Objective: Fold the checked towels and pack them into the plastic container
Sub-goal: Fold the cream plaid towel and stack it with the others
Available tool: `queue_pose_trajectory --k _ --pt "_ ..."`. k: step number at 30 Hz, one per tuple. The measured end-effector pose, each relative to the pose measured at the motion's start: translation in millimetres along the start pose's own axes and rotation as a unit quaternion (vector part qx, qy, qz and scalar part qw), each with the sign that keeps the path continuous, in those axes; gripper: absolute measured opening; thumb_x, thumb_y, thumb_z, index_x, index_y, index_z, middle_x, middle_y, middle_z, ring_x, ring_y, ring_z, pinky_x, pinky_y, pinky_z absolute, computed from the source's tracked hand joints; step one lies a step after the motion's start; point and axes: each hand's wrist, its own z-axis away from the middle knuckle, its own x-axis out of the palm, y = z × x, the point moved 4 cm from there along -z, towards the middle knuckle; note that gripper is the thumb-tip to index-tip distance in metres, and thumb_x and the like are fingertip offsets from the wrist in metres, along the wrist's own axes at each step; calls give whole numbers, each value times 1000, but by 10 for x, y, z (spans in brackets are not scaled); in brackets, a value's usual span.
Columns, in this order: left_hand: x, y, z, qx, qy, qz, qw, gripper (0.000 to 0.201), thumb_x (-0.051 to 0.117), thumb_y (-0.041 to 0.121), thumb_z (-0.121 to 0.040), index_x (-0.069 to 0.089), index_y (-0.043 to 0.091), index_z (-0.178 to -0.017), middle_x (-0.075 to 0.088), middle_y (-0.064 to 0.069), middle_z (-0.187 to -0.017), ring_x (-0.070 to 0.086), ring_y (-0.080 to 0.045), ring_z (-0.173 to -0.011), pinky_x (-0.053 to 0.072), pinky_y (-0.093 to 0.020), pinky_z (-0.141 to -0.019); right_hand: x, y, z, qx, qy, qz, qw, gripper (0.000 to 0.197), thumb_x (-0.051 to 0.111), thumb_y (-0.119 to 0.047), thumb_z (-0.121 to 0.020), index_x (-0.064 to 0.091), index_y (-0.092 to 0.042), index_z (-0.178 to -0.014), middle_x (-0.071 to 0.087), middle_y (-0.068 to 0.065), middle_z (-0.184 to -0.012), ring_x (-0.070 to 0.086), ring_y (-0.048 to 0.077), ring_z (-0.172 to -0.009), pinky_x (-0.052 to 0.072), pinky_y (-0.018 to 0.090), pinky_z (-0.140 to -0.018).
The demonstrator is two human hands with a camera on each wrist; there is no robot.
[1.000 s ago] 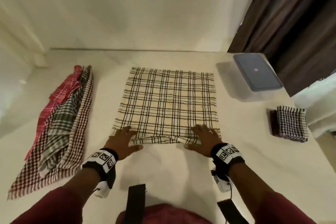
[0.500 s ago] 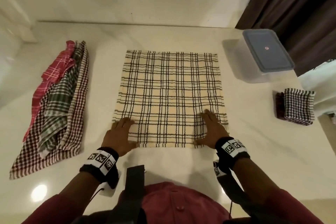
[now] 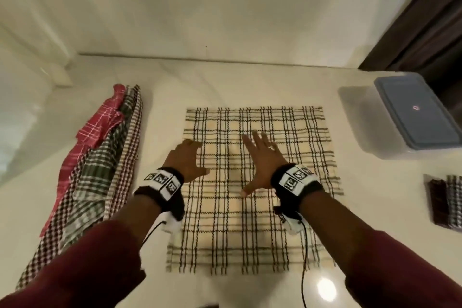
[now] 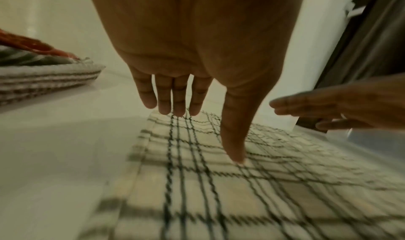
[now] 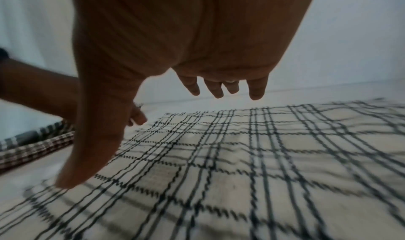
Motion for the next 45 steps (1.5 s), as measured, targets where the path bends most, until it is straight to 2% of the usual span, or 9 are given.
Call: queue_pose_trajectory --k 5,10,22,27,32,35,39,42,45 --pt "-198 9 -848 25 -108 -185 976 152 86 57 -48 -16 5 -148 -17 -16 -157 -8 -30 -146 2 -40 -118 -152 -430 -882 -38 -58 64 996 163 87 -61 -41 -34 -21 -142 -33 8 -152 -27 33 -141 -13 57 -111" --pt "22 -20 -1152 38 -212 -243 946 162 84 65 -40 -39 21 -135 -44 -15 -143 -39 -33 -132 -19 -48 -113 -102 -704 -1393 -81 -55 84 992 161 89 -54 -44 -30 -15 -145 -33 8 -153 -29 32 -140 -12 62 -112" --pt "22 53 -1152 25 -193 -205 959 180 79 76 -16 -52 17 -125 -55 -14 -134 -47 -31 -125 -23 -48 -106 -55 366 -1260 -36 -29 89 995 161 59 -94 -29 -36 -26 -140 -43 -1 -147 -40 28 -134 -20 65 -105" --pt "-23 86 -1134 35 -202 -205 957 179 76 79 -14 -55 19 -120 -57 -12 -131 -46 -33 -127 -21 -51 -108 -294 1419 -738 94 -17 42 995 152 54 -97 -32 -42 -37 -133 -51 -9 -141 -44 26 -131 -25 63 -104" --pt "-96 114 -1060 33 -216 -207 954 175 71 83 -12 -59 22 -113 -58 -12 -129 -47 -32 -125 -22 -50 -106 -392 1913 -361 197 -18 -5 980 154 49 -99 -35 -40 -26 -138 -46 -2 -145 -36 25 -137 -11 55 -115" --pt "-202 145 -921 42 -180 -190 964 171 67 87 -21 -53 20 -122 -48 -16 -141 -42 -30 -131 -23 -47 -109 -403 1458 -353 150 -12 8 989 157 50 -99 -35 -42 -22 -136 -46 6 -145 -38 30 -136 -16 54 -114" --pt "-55 188 -365 81 -88 -180 976 154 73 76 -48 -27 9 -144 -31 -17 -151 -26 -29 -141 -13 -43 -117 75 234 -201 -46 -18 0 999 163 61 -92 -36 -44 -14 -135 -49 8 -143 -42 32 -133 -22 51 -111" --pt "397 142 201 87 -175 -167 966 153 78 67 -50 -27 7 -144 -35 -16 -149 -29 -29 -140 -14 -40 -116 683 -599 -113 -148 -53 44 987 166 66 -88 -37 -34 -7 -140 -39 14 -149 -36 33 -137 -15 53 -114" --pt "743 47 456 72 -233 -218 945 160 71 78 -44 -39 6 -135 -50 -20 -134 -43 -37 -129 -20 -50 -112 1028 -886 -161 -139 -81 79 984 168 68 -86 -33 -28 -6 -144 -36 15 -151 -33 35 -138 -11 58 -113"
